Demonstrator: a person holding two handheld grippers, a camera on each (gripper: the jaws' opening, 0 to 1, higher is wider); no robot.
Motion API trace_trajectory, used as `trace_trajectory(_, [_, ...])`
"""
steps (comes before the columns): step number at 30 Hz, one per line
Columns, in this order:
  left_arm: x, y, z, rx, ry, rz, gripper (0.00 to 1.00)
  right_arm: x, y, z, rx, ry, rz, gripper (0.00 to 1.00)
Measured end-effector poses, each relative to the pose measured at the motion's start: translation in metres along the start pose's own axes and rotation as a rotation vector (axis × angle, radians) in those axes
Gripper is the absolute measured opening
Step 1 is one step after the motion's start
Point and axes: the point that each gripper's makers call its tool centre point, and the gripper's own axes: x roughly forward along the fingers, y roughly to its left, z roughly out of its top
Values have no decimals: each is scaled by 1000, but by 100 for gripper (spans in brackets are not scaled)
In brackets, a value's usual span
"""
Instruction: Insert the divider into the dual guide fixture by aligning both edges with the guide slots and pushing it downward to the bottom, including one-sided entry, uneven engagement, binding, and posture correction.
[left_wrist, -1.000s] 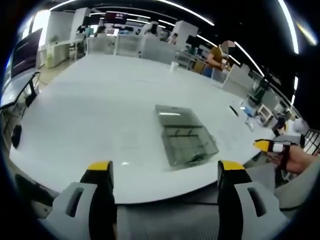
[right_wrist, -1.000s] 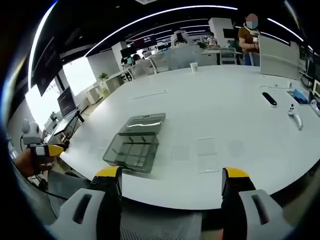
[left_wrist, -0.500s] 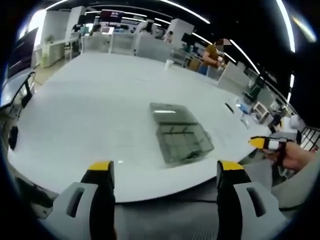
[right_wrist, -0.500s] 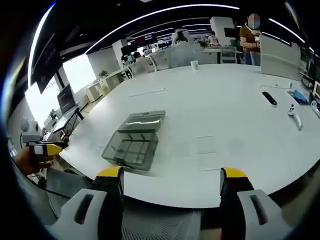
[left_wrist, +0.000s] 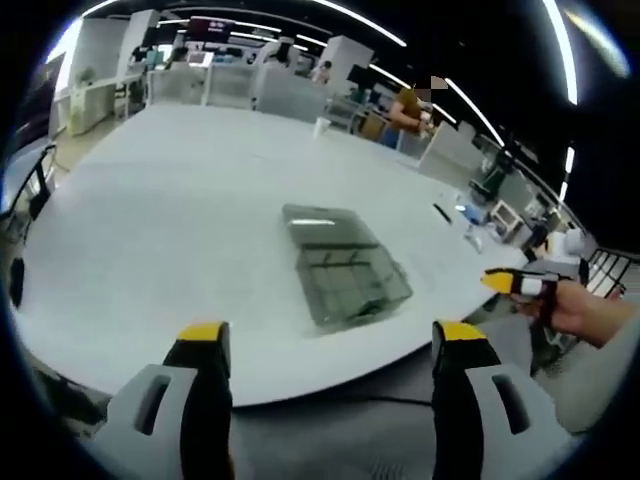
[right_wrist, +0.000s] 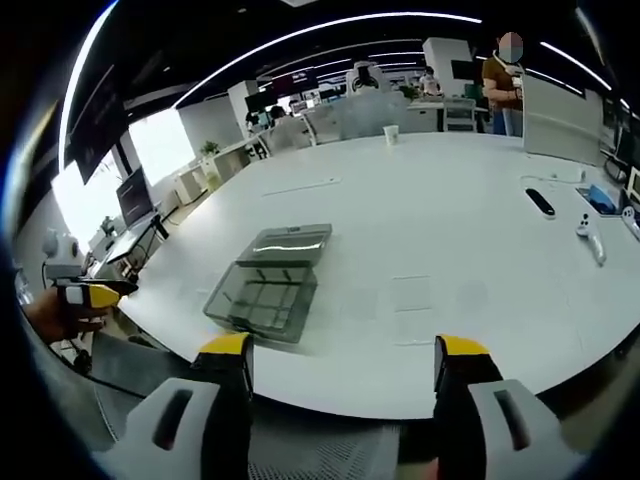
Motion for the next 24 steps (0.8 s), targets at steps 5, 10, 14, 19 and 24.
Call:
trace_trajectory(5, [-1, 1, 4, -10, -17, -8, 81, 0, 0, 4, -22, -5, 8, 69])
trace_trajectory(10, [-1, 0, 4, -14, -21, -10, 80, -2, 2, 11, -19, -28, 37, 64])
trace_trajectory(14, [-2, 1, 9, -17, -46, 0, 80, 1, 0, 14, -16, -31, 55, 61])
trace_trajectory(19, [-1, -2, 14, -23, -62, 10, 79, 3, 0, 21, -15, -44, 80, 60])
trace_trajectory(24, [3, -15, 16, -20, -70, 11, 78, 5, -5, 28, -14, -63, 107, 59])
